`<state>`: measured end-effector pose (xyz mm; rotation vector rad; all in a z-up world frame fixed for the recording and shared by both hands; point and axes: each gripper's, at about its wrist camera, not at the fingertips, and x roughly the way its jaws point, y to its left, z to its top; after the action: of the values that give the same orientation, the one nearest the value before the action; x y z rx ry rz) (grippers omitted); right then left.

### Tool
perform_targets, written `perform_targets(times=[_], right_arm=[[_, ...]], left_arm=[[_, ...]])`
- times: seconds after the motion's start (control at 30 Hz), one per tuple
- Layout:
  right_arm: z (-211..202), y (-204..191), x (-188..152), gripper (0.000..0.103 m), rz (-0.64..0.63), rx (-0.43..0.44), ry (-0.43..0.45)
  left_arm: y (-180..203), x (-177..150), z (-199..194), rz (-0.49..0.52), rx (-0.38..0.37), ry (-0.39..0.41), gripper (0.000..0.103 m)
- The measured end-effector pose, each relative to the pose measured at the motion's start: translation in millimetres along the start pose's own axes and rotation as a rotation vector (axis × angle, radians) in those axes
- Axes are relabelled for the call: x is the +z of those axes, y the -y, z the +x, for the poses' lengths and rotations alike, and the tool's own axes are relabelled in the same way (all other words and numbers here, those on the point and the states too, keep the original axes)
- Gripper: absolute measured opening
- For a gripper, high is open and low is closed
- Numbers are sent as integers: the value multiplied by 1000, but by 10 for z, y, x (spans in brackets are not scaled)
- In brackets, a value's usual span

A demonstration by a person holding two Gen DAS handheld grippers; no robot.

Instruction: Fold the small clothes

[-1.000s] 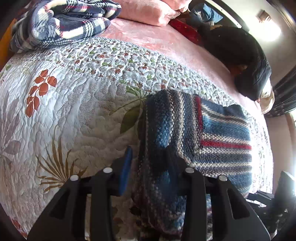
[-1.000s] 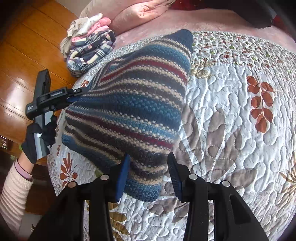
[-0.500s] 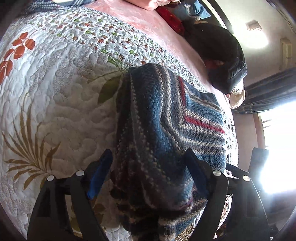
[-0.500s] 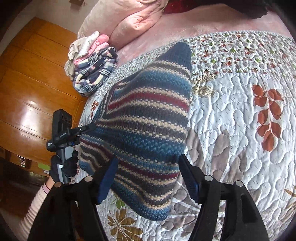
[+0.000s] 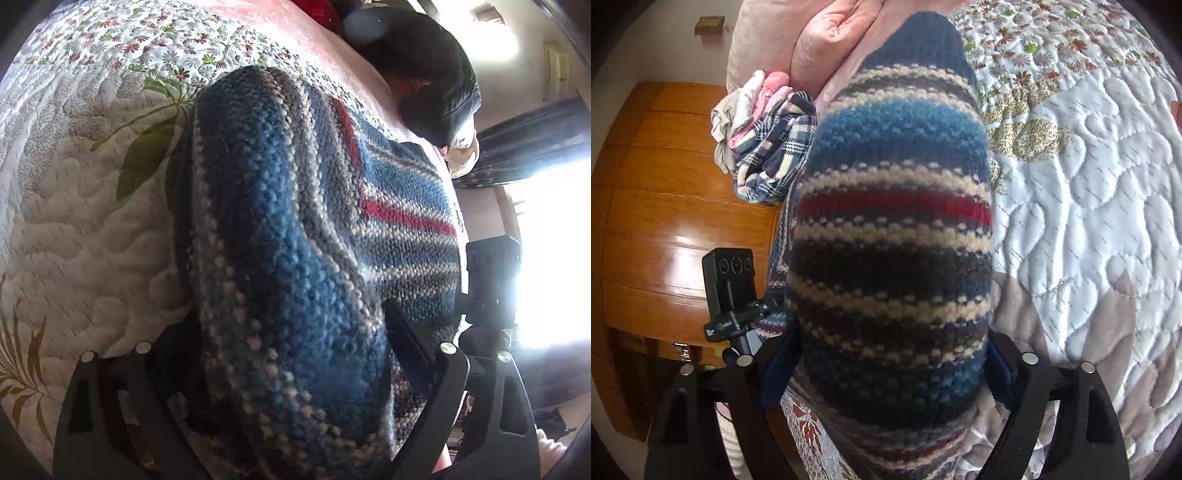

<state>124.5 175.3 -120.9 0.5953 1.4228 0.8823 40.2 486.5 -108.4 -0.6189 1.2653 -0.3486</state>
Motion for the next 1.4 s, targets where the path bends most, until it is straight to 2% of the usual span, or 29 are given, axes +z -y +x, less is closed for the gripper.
perform_targets(times=[0.03, 0.07, 0.13, 0.2, 0.33, 0.47, 0.6, 0.77, 0.9, 1.0, 1.07, 1.17, 1.2, 1.3, 1.4], right_arm=[[-18, -19, -12, 74, -2, 3, 8], [-52, -39, -30, 65, -5, 12, 15], [-161, -91, -78, 58, -26, 26, 22], [-271, -191, -132, 55, -63, 12, 22], [-655, -299, -311, 54, -115, 9, 38], [-1168, -272, -650, 54, -151, 2, 29], [-1665, -132, -1090, 54, -144, -12, 25], [-1975, 157, -1537, 54, -101, -46, 8], [-1955, 458, -1774, 55, -59, -75, -12], [-1870, 682, -1846, 57, -16, -83, -6], [-1848, 771, -1874, 59, -6, -90, 2], [-1848, 843, -1920, 62, -10, -114, 9], [-1842, 861, -1935, 65, -8, -119, 11], [-1858, 939, -1976, 69, 34, -95, 16], [-1973, 907, -2067, 76, 30, -139, 24]], left_arm=[[19, -19, -5, -3, 0, 3, 68], [14, -38, -20, -20, -29, 3, 60], [20, -87, -64, -35, -56, 21, 50], [94, -181, -100, -29, -85, 35, 47], [378, -506, -163, -12, -194, 74, 44], [771, -930, -167, -5, -306, 104, 43], [1224, -1325, -49, 33, -349, 87, 43], [1566, -1732, 195, 53, -320, 30, 43], [1594, -2034, 414, 9, -287, 9, 43], [1623, -2179, 524, -28, -267, 28, 43], [1561, -2225, 571, -66, -272, 30, 44], [1482, -2321, 608, -64, -229, 20, 47], [1444, -2339, 593, -57, -211, 17, 52], [1476, -2269, 623, -66, -187, 0, 56], [1595, -2193, 563, -74, -120, -22, 64]])
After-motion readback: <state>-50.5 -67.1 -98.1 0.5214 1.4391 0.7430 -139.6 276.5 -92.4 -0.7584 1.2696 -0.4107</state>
